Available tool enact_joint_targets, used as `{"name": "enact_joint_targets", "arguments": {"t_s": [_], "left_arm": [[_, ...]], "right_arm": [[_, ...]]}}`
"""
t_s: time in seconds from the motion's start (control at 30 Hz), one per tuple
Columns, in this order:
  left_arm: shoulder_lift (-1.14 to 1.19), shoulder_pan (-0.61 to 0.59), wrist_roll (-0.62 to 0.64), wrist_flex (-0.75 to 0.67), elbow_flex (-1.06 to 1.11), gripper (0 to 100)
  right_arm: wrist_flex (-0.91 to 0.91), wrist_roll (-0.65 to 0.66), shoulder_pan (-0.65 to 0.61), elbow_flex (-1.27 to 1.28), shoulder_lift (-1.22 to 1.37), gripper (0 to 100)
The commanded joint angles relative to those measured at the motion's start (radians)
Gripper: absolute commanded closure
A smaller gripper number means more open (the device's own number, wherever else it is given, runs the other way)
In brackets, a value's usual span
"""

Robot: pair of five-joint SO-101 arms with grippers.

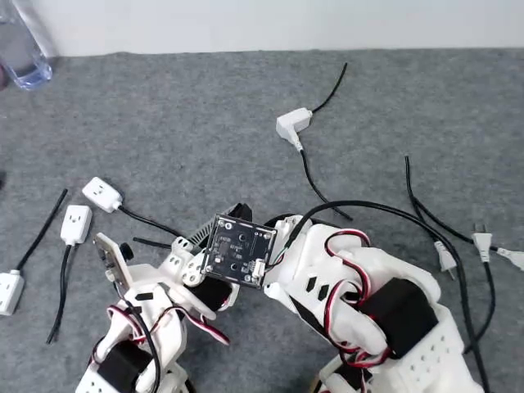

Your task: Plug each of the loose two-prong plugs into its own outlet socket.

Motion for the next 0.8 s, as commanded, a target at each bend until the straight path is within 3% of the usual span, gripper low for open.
{"name": "enact_joint_targets", "arguments": {"t_s": [0.0,0.77], "left_arm": [[-0.014,0.000,-0.011,0.017,-0.005,99],[-0.014,0.000,-0.011,0.014,0.004,99]], "right_arm": [[-0.002,-0.012,-0.012,-0.092,-0.030,99.1],[0.001,-0.028,-0.012,-0.138,-0.018,99.1]]}}
